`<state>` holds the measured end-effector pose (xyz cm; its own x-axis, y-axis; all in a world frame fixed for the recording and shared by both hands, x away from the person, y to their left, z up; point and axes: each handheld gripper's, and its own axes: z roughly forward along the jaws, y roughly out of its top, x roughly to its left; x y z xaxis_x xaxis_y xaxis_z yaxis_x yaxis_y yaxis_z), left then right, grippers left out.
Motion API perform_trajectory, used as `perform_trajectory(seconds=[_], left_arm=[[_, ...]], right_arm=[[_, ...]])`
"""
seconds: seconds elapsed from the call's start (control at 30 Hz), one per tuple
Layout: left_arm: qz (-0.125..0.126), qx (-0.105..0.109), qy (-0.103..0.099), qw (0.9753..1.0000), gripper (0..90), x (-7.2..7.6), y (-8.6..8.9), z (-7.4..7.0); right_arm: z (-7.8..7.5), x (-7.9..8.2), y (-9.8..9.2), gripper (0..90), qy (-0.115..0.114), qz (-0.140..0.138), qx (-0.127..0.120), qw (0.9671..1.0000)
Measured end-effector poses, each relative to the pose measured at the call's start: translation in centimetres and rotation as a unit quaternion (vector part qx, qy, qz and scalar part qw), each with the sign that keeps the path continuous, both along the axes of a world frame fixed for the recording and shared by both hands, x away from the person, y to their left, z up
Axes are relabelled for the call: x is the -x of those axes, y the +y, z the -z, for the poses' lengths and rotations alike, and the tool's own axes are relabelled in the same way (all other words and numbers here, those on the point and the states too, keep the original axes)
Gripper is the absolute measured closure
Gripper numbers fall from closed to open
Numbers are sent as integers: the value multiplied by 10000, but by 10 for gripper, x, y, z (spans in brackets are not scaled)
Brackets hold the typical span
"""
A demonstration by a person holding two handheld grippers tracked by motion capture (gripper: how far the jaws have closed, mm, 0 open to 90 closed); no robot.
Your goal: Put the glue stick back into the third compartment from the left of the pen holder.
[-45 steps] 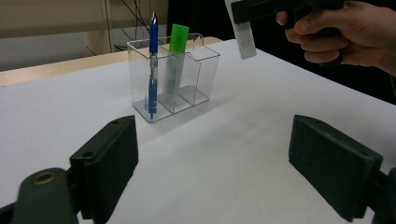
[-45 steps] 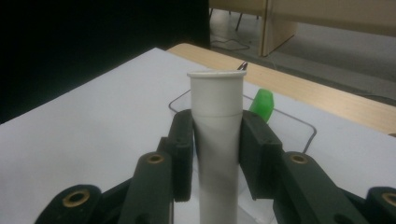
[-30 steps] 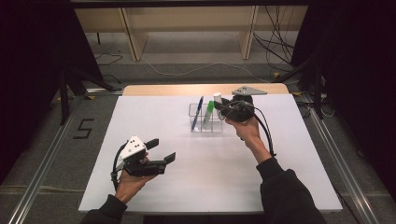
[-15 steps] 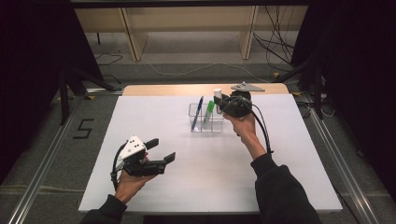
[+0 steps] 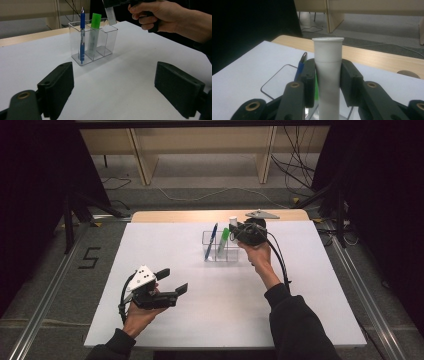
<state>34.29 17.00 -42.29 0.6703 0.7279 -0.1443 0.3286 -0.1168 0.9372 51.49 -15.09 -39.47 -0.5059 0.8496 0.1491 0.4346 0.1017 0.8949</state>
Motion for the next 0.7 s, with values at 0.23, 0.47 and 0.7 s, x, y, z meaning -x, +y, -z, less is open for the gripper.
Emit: perform_trajectory(seconds=[0.23,0.47,0.7], left_arm=[[-4,-2,0,10000,154,0,0,0],[-6,-2,0,10000,154,0,1,0],[-6,12,11,10000,154,1,0,0]], right_arm=[[4,-2,2,680,56,52,-4,10000],[11,-6,2,679,122,132,65,9998],[16,-7,2,678,199,122,107,9997]])
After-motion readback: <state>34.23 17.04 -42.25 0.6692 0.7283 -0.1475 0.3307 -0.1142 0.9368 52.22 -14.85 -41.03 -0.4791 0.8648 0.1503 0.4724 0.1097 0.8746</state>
